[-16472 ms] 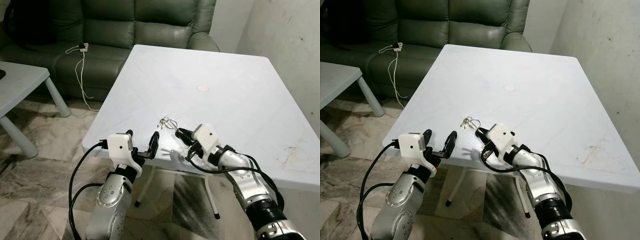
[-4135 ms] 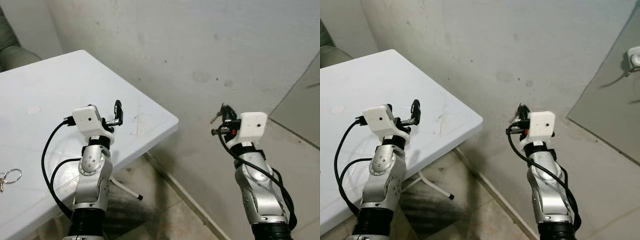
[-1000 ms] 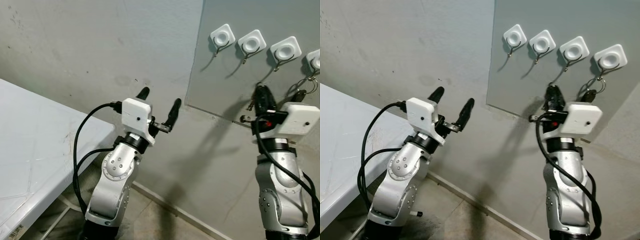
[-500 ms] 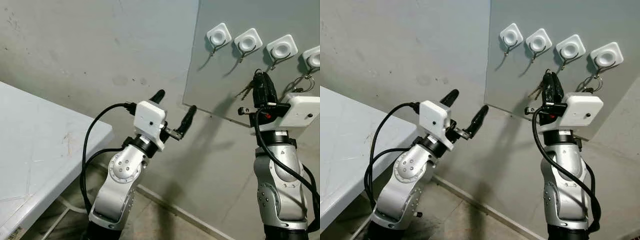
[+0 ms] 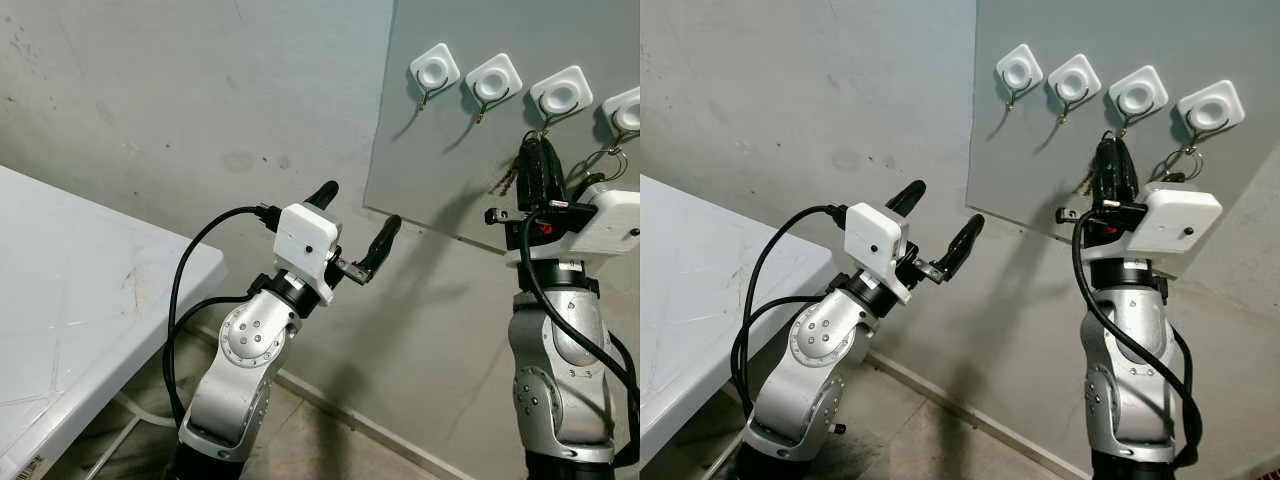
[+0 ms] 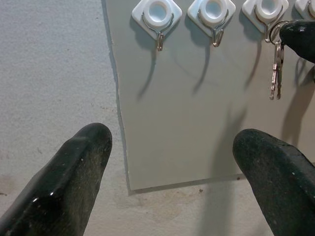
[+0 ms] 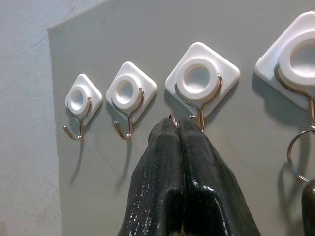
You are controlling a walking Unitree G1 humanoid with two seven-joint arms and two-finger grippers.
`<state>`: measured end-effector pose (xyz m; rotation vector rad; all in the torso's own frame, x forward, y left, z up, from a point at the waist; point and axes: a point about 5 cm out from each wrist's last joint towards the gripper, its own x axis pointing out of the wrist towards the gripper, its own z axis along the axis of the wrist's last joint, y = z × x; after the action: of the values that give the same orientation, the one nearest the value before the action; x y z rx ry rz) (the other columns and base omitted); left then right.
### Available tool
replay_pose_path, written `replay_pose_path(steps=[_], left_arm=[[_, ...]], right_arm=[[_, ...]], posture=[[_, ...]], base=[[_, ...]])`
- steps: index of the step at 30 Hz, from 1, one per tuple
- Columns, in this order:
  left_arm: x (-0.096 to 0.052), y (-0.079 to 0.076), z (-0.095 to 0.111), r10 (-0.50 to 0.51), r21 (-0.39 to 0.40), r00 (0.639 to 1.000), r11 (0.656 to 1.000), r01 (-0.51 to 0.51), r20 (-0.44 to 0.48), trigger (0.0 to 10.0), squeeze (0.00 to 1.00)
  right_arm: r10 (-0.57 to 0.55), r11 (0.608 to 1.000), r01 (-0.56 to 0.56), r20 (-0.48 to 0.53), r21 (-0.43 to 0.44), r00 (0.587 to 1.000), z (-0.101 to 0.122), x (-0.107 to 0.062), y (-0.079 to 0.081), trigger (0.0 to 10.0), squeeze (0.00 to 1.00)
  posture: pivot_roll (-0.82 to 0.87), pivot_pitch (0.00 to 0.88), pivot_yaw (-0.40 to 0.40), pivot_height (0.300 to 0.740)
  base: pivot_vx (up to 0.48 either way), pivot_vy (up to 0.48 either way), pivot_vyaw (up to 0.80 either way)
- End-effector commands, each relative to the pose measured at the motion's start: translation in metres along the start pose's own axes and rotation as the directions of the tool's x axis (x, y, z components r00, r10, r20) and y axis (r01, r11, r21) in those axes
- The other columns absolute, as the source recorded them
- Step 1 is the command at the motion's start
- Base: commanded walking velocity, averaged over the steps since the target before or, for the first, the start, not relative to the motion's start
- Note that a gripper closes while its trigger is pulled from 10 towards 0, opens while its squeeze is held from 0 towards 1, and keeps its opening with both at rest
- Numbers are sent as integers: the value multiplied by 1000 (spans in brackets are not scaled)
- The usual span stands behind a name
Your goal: Hang keys on a hook
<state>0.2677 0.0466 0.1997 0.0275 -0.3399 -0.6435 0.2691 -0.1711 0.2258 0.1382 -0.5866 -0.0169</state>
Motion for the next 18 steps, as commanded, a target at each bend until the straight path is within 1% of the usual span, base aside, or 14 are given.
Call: replay_pose_path(steps=[1,3,5,10,14,18], left_arm=[[2,0,7,-12,15,1000,1000,12,23,10000,0],[2,0,8,-11,15,1000,1000,11,23,10000,0],[1,1,8,-11,15,1000,1000,11,23,10000,0],[2,0,9,-15,15,1000,1000,15,26,10000,0],[3,-1,11,-24,16,999,1000,24,31,10000,0],[3,-1,13,-27,16,999,1000,26,35,10000,0]], right_arm=[[-8,1000,7,53,16,999,12,3,1,10000,0],[-9,999,7,56,31,998,13,2,2,10000,0],[-13,998,9,49,67,999,13,2,3,10000,0],[-18,996,14,40,94,999,12,1,4,10000,0],[-64,981,63,4,182,998,8,1,2,10000,0],[-83,975,82,-2,207,997,8,1,-1,10000,0]], posture=[[-43,6,-11,740],[-39,7,-10,740],[-40,8,-9,740],[-39,9,-8,740],[-39,10,-8,740],[-37,10,-6,740]], base=[[0,0,0],[0,0,0],[0,0,0],[0,0,0],[0,0,0],[0,0,0]])
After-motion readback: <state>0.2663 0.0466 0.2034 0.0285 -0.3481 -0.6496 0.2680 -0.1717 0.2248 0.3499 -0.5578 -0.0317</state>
